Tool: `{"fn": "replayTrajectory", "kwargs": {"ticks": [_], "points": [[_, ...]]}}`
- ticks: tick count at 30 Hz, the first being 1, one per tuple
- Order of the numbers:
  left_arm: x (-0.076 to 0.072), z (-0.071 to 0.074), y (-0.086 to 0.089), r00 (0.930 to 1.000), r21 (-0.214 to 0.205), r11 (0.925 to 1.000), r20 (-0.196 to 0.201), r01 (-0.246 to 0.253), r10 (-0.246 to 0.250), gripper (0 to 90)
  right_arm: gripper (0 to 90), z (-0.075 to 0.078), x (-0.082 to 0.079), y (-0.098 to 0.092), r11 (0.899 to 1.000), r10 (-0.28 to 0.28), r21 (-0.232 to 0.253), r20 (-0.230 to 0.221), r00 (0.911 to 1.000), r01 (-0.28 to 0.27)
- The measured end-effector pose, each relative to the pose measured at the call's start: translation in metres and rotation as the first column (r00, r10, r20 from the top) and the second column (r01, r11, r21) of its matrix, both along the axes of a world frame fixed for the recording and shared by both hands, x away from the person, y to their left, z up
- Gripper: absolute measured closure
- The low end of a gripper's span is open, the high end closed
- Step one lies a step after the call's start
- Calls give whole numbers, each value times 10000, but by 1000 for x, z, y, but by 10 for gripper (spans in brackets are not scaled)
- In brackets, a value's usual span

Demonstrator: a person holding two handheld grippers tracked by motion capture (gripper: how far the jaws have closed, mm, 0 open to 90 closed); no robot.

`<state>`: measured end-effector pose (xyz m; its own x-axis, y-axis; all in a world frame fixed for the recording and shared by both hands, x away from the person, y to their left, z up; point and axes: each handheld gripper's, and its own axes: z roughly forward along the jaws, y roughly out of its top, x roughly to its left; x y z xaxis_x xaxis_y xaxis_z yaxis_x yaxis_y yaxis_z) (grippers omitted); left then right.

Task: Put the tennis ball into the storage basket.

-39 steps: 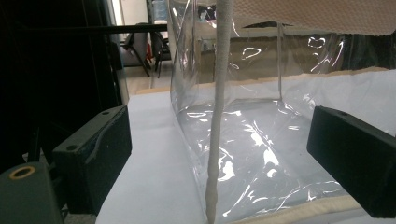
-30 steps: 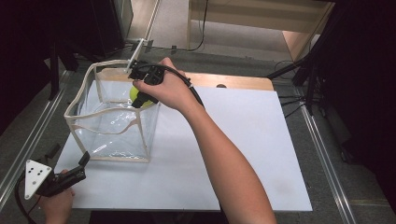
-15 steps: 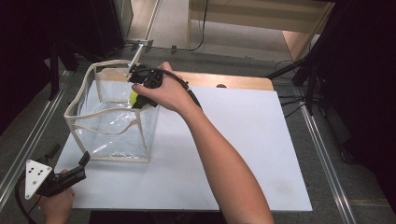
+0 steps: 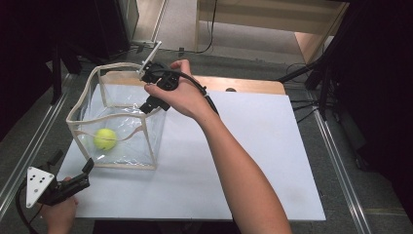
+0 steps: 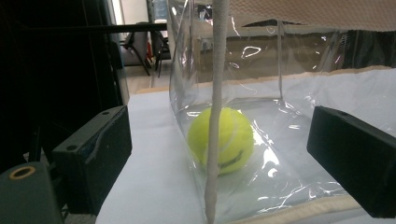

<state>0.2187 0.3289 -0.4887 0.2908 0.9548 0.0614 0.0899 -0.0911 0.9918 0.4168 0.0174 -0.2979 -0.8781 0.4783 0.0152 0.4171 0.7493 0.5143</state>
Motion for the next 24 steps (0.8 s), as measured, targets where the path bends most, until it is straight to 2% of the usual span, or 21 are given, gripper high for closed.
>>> {"fn": "replayTrajectory", "kwargs": {"ticks": [4, 8, 9, 24], "points": [[0, 0, 0, 10000, -1, 10000, -9, -1, 1, 69, 0, 2, -5, -10, 9997, -183, 169, 180, 9997, 180], [0, 0, 0, 10000, 25, 10000, -14, -8, 8, 69, 0, 1, -10, -16, 9997, -222, 115, 325, 9992, 218], [0, 0, 0, 10000, 26, 10000, -12, -10, 10, 69, 0, -1, -13, -20, 9995, -302, 93, 432, 9986, 298], [0, 0, -1, 10000, 105, 9999, -29, -2, 2, 69, 0, -22, -26, -47, 9976, -606, 354, 522, 9968, 587]]}}
